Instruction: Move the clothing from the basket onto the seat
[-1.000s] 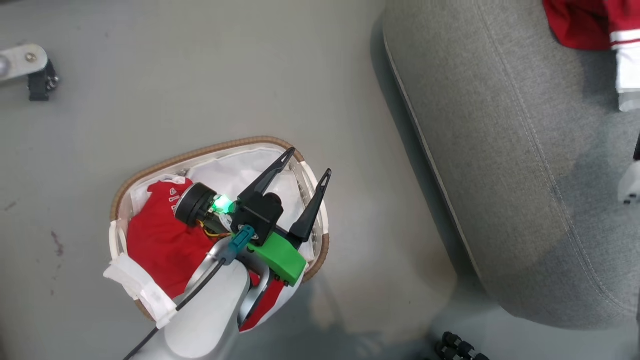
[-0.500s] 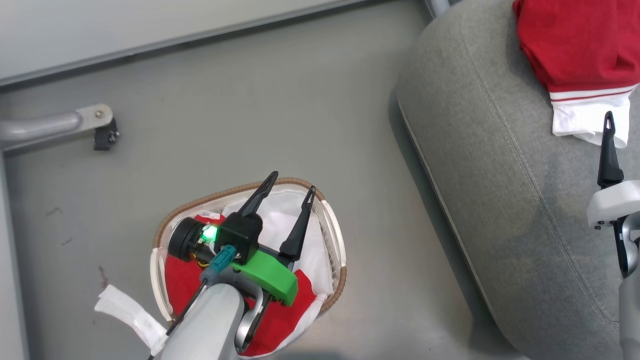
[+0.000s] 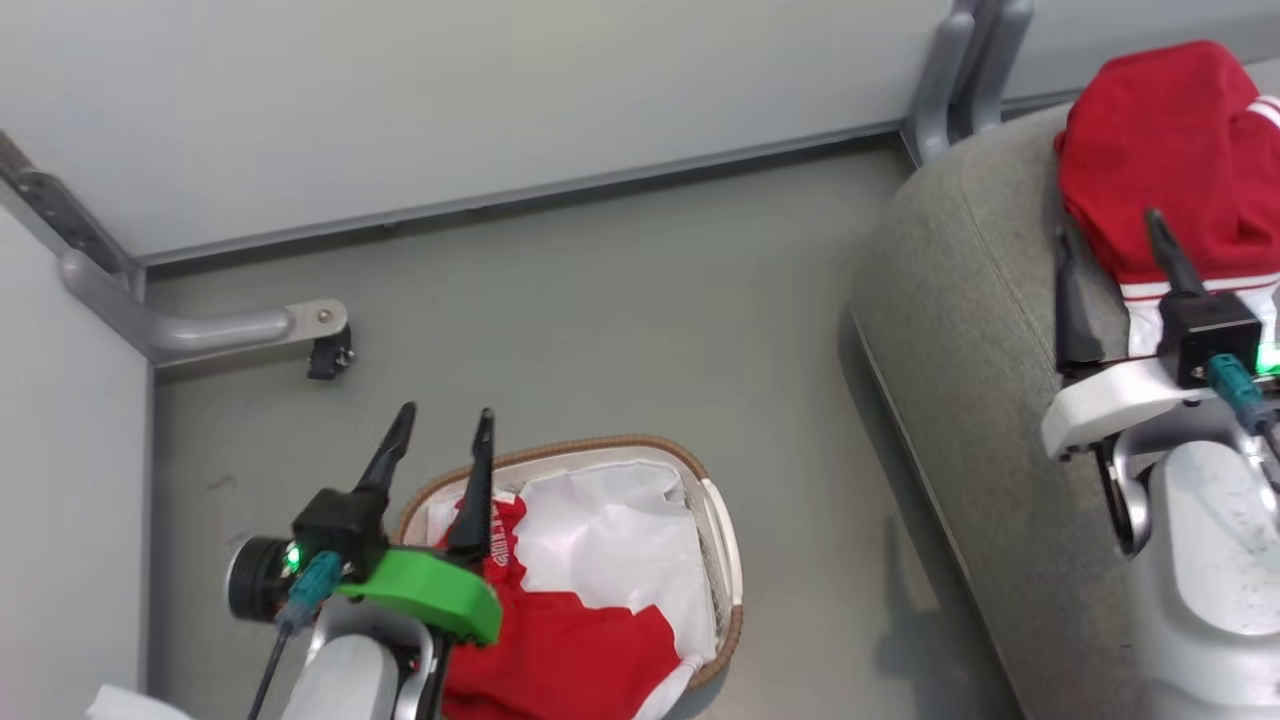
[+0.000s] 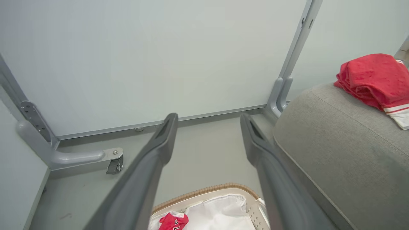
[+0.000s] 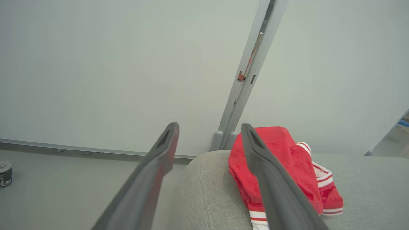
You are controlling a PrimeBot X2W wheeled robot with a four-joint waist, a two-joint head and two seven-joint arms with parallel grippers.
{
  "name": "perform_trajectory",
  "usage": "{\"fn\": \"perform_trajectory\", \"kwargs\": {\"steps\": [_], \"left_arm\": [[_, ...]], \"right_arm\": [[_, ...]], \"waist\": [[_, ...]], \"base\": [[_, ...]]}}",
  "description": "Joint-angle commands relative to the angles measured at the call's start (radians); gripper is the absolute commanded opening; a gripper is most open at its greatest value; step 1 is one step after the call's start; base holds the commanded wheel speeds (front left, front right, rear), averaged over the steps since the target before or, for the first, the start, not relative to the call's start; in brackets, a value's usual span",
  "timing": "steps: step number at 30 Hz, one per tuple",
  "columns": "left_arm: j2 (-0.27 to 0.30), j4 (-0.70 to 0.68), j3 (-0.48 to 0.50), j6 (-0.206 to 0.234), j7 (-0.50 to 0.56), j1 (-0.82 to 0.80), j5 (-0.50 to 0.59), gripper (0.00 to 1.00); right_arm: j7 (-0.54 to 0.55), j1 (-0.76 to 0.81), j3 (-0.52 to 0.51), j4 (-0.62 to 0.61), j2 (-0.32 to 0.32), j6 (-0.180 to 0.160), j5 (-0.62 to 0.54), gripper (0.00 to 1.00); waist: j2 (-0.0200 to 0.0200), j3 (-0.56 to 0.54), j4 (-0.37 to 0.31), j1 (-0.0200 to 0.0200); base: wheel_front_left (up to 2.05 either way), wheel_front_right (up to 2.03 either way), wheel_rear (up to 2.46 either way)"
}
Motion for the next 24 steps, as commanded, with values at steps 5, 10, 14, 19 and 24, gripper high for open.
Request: {"fn": "perform_trajectory", "kwargs": {"steps": [5,10,14,19,24], "left_arm": [[-0.006,-0.020,0.089,0.004,0.000,0.075,-0.008,1.00],[-0.010,-0.025,0.132,-0.003,0.000,0.119,0.005,1.00],[-0.013,-0.017,0.150,-0.007,0.000,0.153,0.010,1.00],[-0.015,-0.011,0.168,-0.013,0.000,0.188,0.007,1.00],[-0.015,-0.010,0.169,-0.013,0.000,0.204,-0.006,1.00]], "right_arm": [[0.000,0.062,0.050,0.021,0.023,-0.001,0.042,1.00],[0.000,0.125,0.095,0.026,0.030,-0.001,0.092,1.00],[0.000,0.186,0.148,0.036,0.029,-0.001,0.163,1.00],[0.000,0.252,0.180,0.037,0.030,-0.001,0.211,1.00],[0.000,0.291,0.195,0.028,0.030,-0.001,0.237,1.00]], "waist": [[0.0000,-0.078,0.072,0.0000],[0.0000,-0.098,0.094,0.0000],[0.0000,-0.117,0.103,0.0000],[0.0000,-0.139,0.106,0.0000],[0.0000,-0.152,0.106,0.0000]], "base": [[0.00,0.00,0.00],[0.00,0.00,0.00],[0.00,0.00,0.00],[0.00,0.00,0.00],[0.00,0.00,0.00]]}}
